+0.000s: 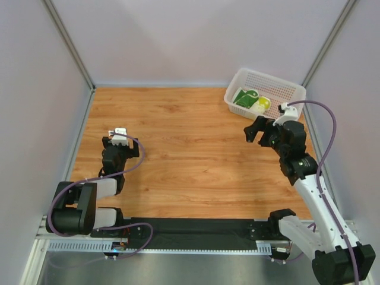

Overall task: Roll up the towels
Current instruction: Place the rolled towel into the container

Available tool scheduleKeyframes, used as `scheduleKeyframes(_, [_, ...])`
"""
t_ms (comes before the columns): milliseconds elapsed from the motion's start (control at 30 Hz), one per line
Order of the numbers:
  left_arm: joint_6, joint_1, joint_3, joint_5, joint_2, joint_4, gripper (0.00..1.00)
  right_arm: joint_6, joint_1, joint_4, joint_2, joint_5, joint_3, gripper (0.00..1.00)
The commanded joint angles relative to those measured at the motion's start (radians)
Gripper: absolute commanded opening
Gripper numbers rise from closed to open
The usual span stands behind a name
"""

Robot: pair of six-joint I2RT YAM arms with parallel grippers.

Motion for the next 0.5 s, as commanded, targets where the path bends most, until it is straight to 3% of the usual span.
scheduleKeyframes(0, [0.003, 0.006, 0.003, 0.029, -0.005, 0.067, 1.00, -0.033, 0.006, 0.040, 0.048, 0.348, -0.046, 1.00])
scheduleKeyframes(33, [0.002, 0.006, 0.003, 0.029, -0.005, 0.066, 1.00, -0.128, 0.006, 0.051, 0.063, 0.353, -0.054, 1.00])
scheduleKeyframes(133, [0.003, 0.006, 0.003, 0.029, -0.005, 0.067, 1.00, -0.194, 0.006, 0.112, 0.129, 0.330, -0.094, 1.00])
scheduleKeyframes(467, [0.003, 0.006, 0.002, 0.029, -0.005, 0.067, 1.00, -0.155, -0.080, 0.428, 0.344, 0.329, -0.246, 1.00])
